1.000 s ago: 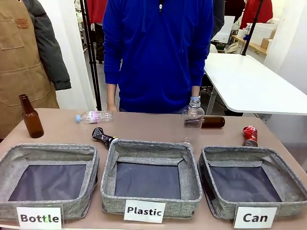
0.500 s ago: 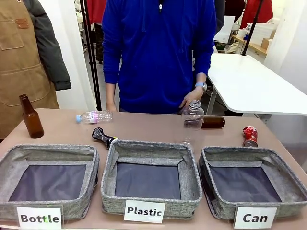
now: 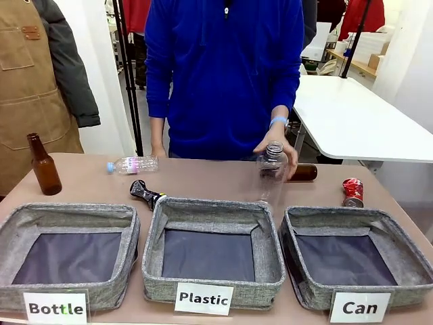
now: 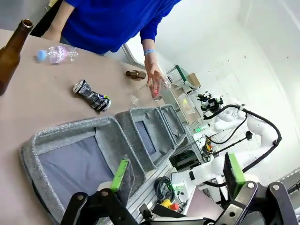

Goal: Sort the can waste into the basket.
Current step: Pick up the can waste from the table and place it in the right Fabric basket.

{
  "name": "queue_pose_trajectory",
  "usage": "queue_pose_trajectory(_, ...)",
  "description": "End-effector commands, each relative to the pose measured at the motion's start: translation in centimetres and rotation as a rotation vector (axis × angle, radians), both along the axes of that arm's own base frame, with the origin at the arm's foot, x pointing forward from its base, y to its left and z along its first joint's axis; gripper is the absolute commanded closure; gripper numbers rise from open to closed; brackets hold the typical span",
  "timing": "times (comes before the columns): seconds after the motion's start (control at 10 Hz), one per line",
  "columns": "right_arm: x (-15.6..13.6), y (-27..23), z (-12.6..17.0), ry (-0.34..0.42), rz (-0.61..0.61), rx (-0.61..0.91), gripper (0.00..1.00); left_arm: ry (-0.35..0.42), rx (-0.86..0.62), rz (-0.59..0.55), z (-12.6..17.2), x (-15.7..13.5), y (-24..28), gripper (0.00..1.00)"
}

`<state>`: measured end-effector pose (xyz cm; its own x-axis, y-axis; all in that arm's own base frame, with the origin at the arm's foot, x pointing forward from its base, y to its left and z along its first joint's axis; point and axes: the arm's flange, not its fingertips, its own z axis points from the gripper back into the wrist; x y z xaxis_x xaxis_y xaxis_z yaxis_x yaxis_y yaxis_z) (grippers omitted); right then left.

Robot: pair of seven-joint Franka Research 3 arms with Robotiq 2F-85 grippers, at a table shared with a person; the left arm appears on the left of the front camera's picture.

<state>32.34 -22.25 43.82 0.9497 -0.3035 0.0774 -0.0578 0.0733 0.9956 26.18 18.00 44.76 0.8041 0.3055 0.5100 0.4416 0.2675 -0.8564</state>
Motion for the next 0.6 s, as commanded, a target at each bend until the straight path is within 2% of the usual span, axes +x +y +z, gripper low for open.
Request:
queue_pose_trajectory(0.0, -0.2, -0.1, 0.3, -0.016, 0.017, -0.010, 0.00, -0.041, 0.103, -0.038, -0.1, -0.8, -0.5, 0.00)
queue_pose_trajectory(0.1, -0.2, -0.1, 0.3, -0.016, 0.017, -0.010, 0.00, -0.045, 0.179, -0.013, 0.3, -0.6, -0.2, 0.00)
queue_pose_trajectory(0.2, -0.2, -0.1, 0.3, -0.016, 0.017, -0.010, 0.00, -0.030, 0.257, -0.038, 1.2, 0.8, -1.2, 0.00)
queue_pose_trajectory(0.5, -0.2, -0.1, 0.3, -0.016, 0.017, -0.010, 0.00, 0.062, 0.545, -0.123, 3.5, 7.6, -9.4, 0.00)
